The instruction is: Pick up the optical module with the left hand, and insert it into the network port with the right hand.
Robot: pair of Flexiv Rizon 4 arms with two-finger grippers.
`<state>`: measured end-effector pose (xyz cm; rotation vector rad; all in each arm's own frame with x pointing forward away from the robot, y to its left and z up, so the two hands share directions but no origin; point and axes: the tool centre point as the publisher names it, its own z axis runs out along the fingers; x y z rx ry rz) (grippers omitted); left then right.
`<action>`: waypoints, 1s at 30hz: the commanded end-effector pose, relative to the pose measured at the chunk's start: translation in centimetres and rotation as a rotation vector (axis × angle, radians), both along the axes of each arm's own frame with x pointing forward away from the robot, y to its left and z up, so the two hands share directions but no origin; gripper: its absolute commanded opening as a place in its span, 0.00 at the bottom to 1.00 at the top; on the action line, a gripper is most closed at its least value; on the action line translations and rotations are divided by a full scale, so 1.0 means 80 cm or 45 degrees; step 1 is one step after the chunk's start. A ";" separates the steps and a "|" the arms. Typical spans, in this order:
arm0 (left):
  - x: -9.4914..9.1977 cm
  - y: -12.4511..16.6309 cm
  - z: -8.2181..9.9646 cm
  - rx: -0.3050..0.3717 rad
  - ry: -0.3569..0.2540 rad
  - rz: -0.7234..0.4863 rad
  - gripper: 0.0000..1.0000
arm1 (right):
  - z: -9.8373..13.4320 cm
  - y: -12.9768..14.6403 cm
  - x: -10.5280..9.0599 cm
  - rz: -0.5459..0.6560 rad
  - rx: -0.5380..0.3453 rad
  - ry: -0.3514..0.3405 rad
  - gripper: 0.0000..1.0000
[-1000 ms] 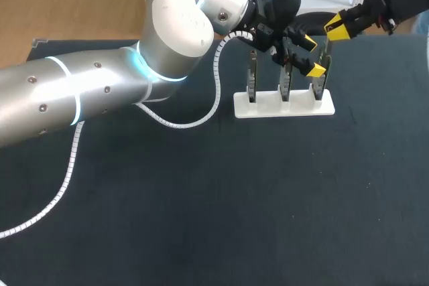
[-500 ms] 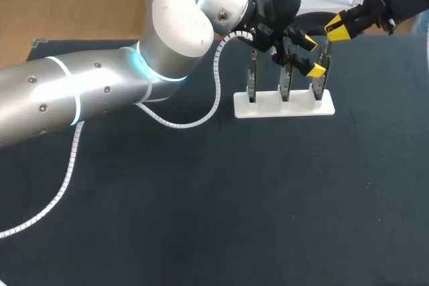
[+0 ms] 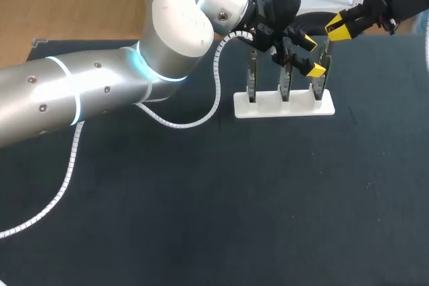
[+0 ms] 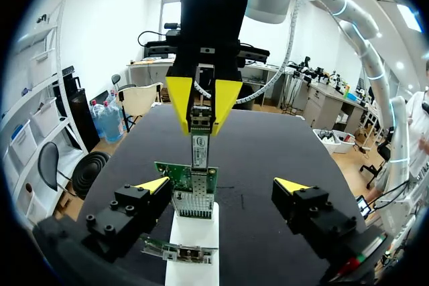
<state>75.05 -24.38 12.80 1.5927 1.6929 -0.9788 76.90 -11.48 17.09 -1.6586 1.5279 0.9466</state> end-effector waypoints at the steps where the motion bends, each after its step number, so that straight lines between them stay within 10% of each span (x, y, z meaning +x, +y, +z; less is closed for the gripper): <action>1: 0.003 -0.001 0.000 0.005 0.003 -0.004 1.00 | -0.004 0.002 0.002 0.004 -0.005 0.009 0.00; 30: 0.003 -0.001 0.000 0.005 0.003 -0.004 1.00 | 0.001 0.002 0.002 -0.006 -0.001 -0.017 0.00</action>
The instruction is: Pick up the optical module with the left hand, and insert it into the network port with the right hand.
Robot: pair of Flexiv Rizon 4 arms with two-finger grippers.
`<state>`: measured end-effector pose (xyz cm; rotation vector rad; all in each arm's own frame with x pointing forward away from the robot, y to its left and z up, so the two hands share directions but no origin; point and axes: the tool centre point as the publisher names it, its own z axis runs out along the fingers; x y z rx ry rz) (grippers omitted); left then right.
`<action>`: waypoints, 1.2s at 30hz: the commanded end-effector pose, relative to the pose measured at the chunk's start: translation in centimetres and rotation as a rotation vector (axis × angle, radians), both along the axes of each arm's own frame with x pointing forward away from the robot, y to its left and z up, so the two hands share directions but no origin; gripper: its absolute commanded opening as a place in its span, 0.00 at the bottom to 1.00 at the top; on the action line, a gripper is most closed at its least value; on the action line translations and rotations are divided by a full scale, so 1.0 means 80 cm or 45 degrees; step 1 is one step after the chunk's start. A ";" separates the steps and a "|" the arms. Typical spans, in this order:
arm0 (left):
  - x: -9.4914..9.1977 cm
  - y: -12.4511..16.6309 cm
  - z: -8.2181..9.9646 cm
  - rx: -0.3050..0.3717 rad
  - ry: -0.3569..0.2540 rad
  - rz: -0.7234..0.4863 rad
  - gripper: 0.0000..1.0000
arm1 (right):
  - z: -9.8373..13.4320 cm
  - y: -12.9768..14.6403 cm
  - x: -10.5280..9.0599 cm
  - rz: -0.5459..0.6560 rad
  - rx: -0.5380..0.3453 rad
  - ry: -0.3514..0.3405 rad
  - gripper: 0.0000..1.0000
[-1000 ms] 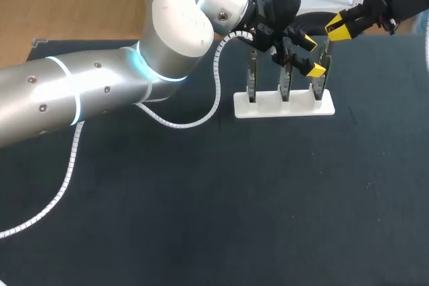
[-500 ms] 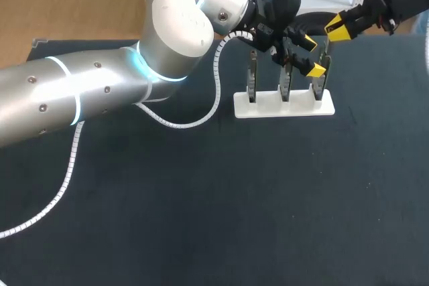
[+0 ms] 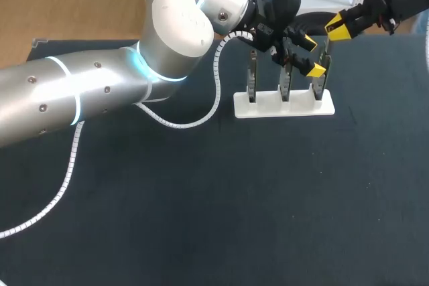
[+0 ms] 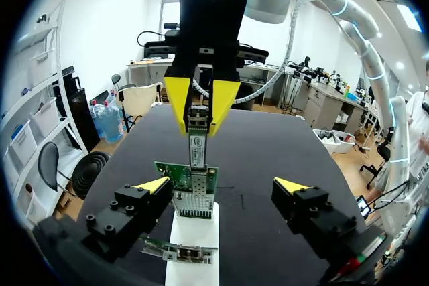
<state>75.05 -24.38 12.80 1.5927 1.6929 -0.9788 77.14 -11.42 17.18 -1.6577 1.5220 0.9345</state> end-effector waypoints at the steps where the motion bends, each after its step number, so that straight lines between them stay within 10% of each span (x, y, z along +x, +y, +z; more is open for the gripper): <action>1: 0.003 -0.001 0.000 0.005 0.003 -0.004 1.00 | 0.000 0.001 -0.001 -0.001 -0.003 -0.001 0.00; 32: 0.003 -0.001 0.000 0.005 0.003 -0.004 1.00 | -0.015 0.003 -0.005 -0.018 -0.004 0.048 0.00; 33: 0.003 -0.001 0.000 0.005 0.003 -0.004 1.00 | -0.015 0.003 -0.006 -0.022 -0.005 0.050 0.16; 34: 0.003 -0.001 0.000 0.005 0.003 -0.004 1.00 | -0.015 0.003 -0.006 -0.025 -0.006 0.052 1.00; 36: 0.003 -0.001 0.000 0.005 0.003 -0.004 1.00 | -0.015 0.003 -0.005 -0.034 -0.009 0.052 1.00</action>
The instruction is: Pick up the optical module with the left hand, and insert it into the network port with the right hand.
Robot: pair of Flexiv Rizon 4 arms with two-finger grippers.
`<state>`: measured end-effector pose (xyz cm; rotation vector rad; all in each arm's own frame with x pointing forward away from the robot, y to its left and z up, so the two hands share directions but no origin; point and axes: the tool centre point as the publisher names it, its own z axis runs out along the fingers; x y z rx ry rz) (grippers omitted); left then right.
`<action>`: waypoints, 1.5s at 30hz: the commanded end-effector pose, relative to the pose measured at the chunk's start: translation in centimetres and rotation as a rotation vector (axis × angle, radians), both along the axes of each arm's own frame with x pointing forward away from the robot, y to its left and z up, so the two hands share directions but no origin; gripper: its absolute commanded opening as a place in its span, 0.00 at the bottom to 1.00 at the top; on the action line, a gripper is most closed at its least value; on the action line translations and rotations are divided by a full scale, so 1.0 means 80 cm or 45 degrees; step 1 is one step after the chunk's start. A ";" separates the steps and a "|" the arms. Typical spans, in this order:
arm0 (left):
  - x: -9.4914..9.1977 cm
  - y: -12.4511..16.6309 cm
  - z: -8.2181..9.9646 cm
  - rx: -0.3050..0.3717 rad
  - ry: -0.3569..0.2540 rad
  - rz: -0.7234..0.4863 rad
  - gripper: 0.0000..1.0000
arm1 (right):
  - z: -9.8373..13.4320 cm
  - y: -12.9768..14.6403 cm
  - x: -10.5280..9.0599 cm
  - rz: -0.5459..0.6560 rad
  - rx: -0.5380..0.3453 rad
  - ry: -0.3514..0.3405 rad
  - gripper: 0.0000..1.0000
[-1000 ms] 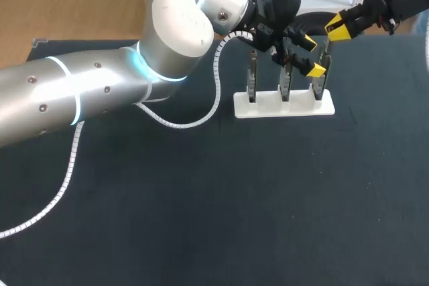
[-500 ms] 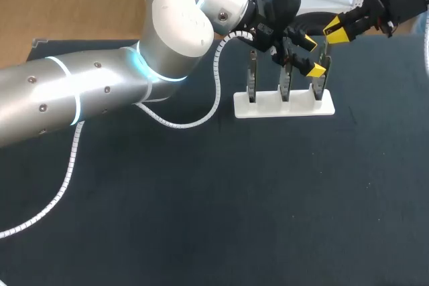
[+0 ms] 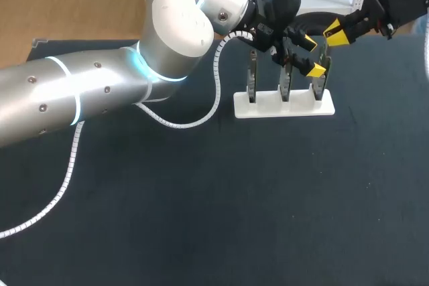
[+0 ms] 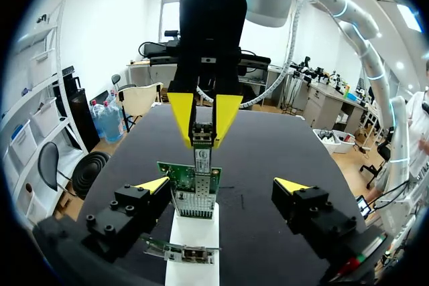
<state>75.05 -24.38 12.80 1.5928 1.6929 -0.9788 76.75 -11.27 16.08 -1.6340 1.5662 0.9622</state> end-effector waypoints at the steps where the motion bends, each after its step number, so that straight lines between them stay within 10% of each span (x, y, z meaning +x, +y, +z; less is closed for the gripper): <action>1: 0.003 -0.001 0.000 0.005 0.003 -0.004 1.00 | -0.001 0.001 0.000 -0.016 -0.005 -0.001 1.00; 23: 0.003 -0.001 0.000 0.005 0.003 -0.004 1.00 | 0.036 -0.013 0.003 -0.009 0.146 -0.001 1.00; 25: 0.003 -0.001 0.000 0.005 0.003 -0.004 1.00 | 0.036 -0.011 0.002 -0.006 0.134 -0.009 0.47; 26: 0.003 -0.001 0.000 0.005 0.003 -0.004 1.00 | 0.036 -0.010 0.002 -0.006 0.131 -0.013 0.00; 45: 0.003 -0.001 0.000 0.005 0.003 -0.004 1.00 | 0.041 -0.002 0.003 -0.004 0.100 -0.047 0.00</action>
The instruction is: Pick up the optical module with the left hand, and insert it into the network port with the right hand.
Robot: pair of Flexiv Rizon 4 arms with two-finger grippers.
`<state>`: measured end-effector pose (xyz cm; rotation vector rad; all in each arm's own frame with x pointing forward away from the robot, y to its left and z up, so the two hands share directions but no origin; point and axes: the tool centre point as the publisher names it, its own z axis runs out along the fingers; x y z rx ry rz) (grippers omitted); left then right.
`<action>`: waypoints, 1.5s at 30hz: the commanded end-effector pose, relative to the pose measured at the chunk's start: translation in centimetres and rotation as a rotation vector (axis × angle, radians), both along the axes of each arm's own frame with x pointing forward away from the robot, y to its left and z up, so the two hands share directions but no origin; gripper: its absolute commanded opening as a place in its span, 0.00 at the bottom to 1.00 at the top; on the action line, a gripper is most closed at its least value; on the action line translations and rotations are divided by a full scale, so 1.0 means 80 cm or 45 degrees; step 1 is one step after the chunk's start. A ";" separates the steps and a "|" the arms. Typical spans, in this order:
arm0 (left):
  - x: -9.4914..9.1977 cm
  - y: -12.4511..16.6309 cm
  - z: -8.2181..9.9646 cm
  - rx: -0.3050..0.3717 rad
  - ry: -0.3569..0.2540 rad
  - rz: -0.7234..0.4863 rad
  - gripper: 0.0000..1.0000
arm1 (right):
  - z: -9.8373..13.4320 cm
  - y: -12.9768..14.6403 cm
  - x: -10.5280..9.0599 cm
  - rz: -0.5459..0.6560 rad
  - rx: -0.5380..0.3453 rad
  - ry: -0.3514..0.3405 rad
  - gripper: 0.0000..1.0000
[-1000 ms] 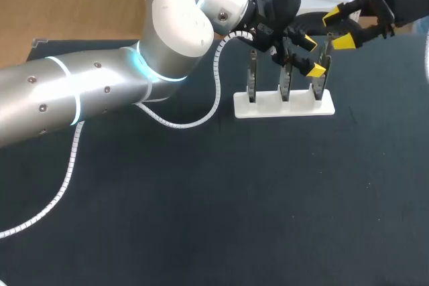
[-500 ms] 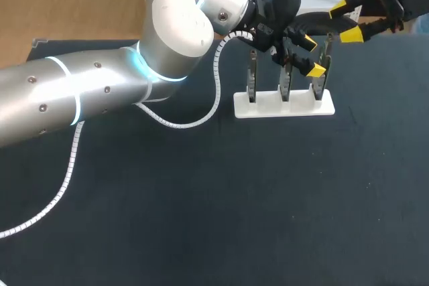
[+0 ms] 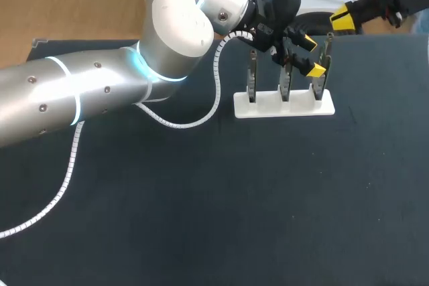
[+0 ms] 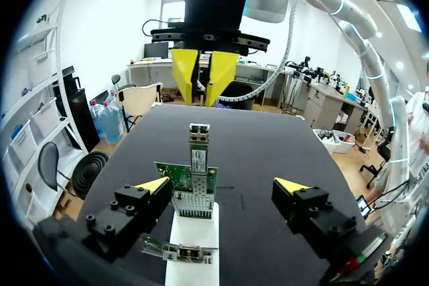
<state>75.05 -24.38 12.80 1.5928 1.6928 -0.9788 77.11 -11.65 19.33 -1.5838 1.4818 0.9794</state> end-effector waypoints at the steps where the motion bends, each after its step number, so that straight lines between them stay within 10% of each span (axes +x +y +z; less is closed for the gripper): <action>1: 0.003 -0.001 0.000 0.005 0.003 -0.004 1.00 | 0.000 0.003 -0.002 -0.002 -0.007 0.001 0.00; 45: 0.003 -0.001 0.000 0.005 0.003 -0.004 1.00 | -0.050 0.003 -0.006 -0.022 -0.063 0.134 0.00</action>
